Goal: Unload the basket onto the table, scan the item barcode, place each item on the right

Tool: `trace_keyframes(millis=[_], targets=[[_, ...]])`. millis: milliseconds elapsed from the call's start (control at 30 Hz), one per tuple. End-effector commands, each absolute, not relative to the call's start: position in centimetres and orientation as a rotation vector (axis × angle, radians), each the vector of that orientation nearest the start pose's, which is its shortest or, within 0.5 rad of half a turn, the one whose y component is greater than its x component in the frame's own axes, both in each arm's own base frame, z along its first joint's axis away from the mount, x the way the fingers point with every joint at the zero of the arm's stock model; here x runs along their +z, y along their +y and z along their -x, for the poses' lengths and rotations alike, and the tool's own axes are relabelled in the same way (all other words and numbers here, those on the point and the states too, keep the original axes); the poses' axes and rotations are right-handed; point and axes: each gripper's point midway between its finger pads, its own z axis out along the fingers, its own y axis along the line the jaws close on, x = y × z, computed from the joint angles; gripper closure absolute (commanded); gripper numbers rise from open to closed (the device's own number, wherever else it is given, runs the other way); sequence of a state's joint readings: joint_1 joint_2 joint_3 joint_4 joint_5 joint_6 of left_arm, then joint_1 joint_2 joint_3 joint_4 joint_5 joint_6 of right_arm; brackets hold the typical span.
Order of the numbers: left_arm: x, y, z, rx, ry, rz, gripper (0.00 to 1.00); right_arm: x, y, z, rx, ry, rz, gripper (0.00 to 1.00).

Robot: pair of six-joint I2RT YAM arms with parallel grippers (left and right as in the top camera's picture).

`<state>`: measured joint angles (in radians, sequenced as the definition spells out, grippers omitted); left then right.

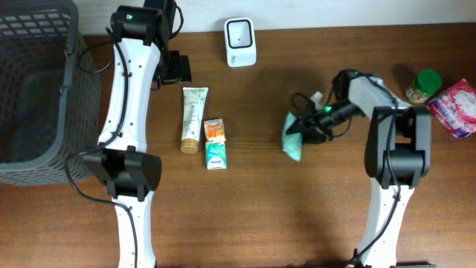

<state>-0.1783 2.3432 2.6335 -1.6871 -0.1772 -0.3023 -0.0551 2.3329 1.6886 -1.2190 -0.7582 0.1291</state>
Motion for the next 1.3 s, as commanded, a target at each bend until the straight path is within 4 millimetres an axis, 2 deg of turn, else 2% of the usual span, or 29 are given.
trace_keyframes(millis=[0, 67, 167, 267, 300, 333, 400, 433, 467, 600, 667, 733, 900, 1033, 1067, 1167, 1267], targets=[[19.4, -5.1, -46.1, 0.210, 2.910, 0.185, 0.01, 3.5, 4.4, -39.6, 0.706, 3.267, -0.443, 0.49], [19.4, -5.1, -46.1, 0.210, 2.910, 0.185, 0.01, 5.6, 3.3, -40.0, 0.567, 3.286, -0.416, 0.49], [19.4, -5.1, -46.1, 0.211, 2.910, 0.185, 0.01, 8.9, 2.8, -40.3, 0.381, 3.300, -0.341, 0.48], [19.4, -5.1, -46.1, 0.211, 2.910, 0.185, 0.01, 9.4, 2.3, -39.4, 0.291, 3.341, -0.326, 0.12], [19.4, -5.1, -46.1, 0.211, 2.910, 0.185, 0.01, 9.3, 1.9, -39.2, 0.298, 3.350, -0.379, 0.10], [19.4, -5.1, -46.1, 0.210, 2.910, 0.185, 0.01, 9.4, 1.8, -39.1, 0.360, 3.348, -0.413, 0.07], [19.4, -5.1, -46.1, 0.211, 2.909, 0.185, 0.01, 9.4, 2.3, -39.0, 0.567, 3.326, -0.457, 0.06], [19.4, -5.1, -46.1, 0.210, 2.910, 0.185, 0.01, 9.2, 3.2, -39.1, 0.754, 3.291, -0.387, 0.07], [19.4, -5.1, -46.1, 0.211, 2.910, 0.185, 0.01, 8.8, 3.8, -39.1, 0.860, 3.268, -0.357, 0.07], [19.4, -5.1, -46.1, 0.211, 2.910, 0.185, 0.01, 5.1, 5.5, -37.7, 1.078, 3.241, -0.387, 0.07], [19.4, -5.1, -46.1, 0.211, 2.910, 0.185, 0.01, 4.2, 6.4, -38.0, 1.244, 3.144, -0.427, 0.08], [19.4, -5.1, -46.1, 0.211, 2.909, 0.185, 0.01, 3.9, 7.5, -38.9, 1.389, 3.025, -0.418, 0.12], [19.4, -5.1, -46.1, 0.211, 2.910, 0.185, 0.01, 3.1, 7.6, -40.2, 1.379, 2.959, -0.363, 0.64], [19.4, -5.1, -46.1, 0.207, 2.910, 0.185, 0.01, 3.2, 7.7, -40.8, 1.382, 2.930, -0.348, 0.83], [19.4, -5.1, -46.1, 0.207, 2.910, 0.185, 0.01, 3.3, 7.8, -41.1, 1.398, 2.907, -0.339, 0.95], [19.4, -5.1, -46.1, 0.207, 2.911, 0.185, 0.01, 3.7, 7.7, -41.7, 1.392, 2.894, -0.359, 0.96], [19.4, -5.2, -46.1, 0.206, 2.911, 0.184, 0.01, 5.4, 7.2, -42.7, 1.304, 2.897, -0.361, 0.96]])
